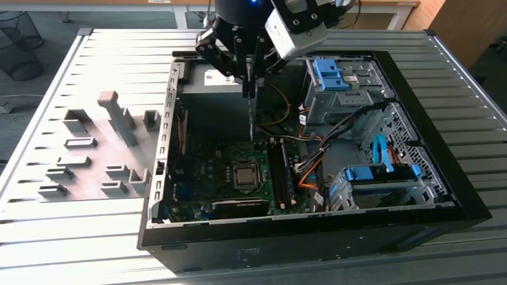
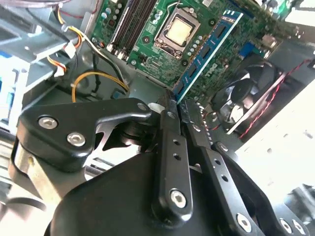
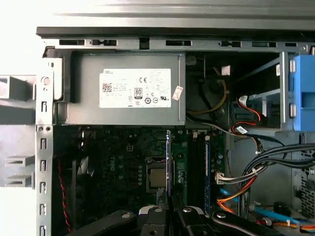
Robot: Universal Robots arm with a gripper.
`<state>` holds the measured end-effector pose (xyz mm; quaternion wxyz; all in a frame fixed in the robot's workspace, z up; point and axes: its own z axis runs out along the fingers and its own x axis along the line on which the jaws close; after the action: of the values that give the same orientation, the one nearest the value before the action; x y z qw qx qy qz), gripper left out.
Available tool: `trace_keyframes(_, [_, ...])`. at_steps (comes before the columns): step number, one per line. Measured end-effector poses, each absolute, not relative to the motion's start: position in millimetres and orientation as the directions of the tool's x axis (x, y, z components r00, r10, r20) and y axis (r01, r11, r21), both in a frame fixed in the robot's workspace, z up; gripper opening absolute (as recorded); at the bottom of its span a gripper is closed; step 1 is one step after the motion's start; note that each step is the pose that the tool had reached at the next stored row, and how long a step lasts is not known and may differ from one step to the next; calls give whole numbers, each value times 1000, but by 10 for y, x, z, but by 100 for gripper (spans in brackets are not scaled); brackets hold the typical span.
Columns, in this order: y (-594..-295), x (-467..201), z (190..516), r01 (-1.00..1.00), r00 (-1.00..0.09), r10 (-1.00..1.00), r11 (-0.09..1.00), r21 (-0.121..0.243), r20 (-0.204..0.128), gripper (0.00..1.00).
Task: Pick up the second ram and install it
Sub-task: 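Insert the second ram into the second slot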
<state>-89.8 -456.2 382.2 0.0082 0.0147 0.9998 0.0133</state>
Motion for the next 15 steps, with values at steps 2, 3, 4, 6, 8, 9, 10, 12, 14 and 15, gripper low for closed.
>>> trace_keyframes(2, [-4562, -898, 3821, 39, -999, 40, 999, 27, -16, 14])
trace_keyframes(3, [-4562, -897, 3821, 40, -999, 40, 999, 27, -16, 14])
trace_keyframes(4, [-4562, -897, 3821, 40, -999, 40, 999, 27, -16, 14])
trace_keyframes(6, [-4562, -897, 3821, 40, -999, 40, 999, 27, -16, 14])
trace_keyframes(8, [-4561, -897, 3821, 40, -999, 40, 999, 27, -16, 14])
trace_keyframes(9, [-4561, -898, 3821, 40, -999, 40, 999, 27, -16, 14])
trace_keyframes(10, [-4562, -897, 3821, 40, -999, 40, 999, 27, -16, 14])
trace_keyframes(12, [-4562, -897, 3821, 40, -999, 40, 999, 27, -16, 14])
trace_keyframes(14, [-4561, -898, 3821, 41, -999, 41, 999, 27, -16, 14])
trace_keyframes(15, [-4561, -897, 3820, 43, -999, 43, 999, 27, -16, 14])
